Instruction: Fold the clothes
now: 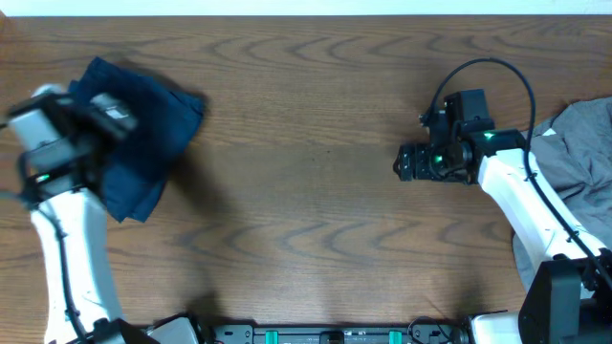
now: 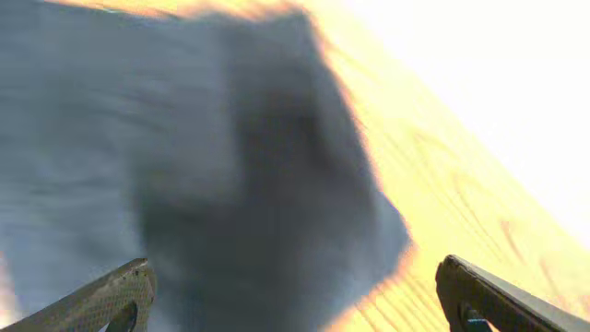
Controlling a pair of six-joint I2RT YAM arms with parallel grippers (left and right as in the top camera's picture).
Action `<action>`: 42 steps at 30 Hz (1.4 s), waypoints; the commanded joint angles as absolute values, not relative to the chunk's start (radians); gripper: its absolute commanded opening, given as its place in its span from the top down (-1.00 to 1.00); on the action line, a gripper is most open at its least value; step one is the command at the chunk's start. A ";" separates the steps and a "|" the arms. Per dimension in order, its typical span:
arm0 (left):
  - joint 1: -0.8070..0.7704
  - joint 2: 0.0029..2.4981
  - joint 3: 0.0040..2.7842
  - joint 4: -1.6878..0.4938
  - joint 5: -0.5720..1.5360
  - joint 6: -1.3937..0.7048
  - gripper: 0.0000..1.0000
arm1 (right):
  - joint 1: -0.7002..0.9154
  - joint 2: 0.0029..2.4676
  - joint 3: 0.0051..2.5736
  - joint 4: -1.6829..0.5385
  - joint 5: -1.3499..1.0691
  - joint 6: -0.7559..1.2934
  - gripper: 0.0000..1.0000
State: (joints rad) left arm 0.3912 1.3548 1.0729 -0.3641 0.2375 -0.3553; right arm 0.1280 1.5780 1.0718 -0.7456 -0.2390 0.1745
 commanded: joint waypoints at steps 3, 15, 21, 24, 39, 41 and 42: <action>0.137 1.405 1.076 -0.431 0.250 -0.297 -0.96 | 0.042 1.573 1.083 -0.716 -0.279 0.210 -0.88; -0.089 1.344 1.063 -0.930 0.237 -0.229 -0.98 | -0.170 1.533 1.082 -1.040 -0.225 0.150 -0.99; -0.089 0.978 1.003 -0.911 0.189 -0.223 -0.99 | -0.169 1.347 1.043 -1.041 -0.229 0.141 -0.99; -0.089 0.733 0.949 -0.883 0.138 -0.175 -0.99 | -0.167 1.169 0.958 -0.963 -0.228 0.141 -0.99; -0.089 0.001 0.890 -0.876 0.067 -0.176 -0.96 | -0.141 0.116 0.641 -0.798 -0.131 0.205 -0.98; -0.089 0.010 0.899 -0.886 0.067 -0.176 -0.96 | -0.141 0.060 0.641 -0.834 -0.131 0.205 -0.98; -0.089 0.011 0.899 -0.889 0.067 -0.176 -0.96 | -0.141 0.047 0.641 -0.849 -0.131 0.205 -0.99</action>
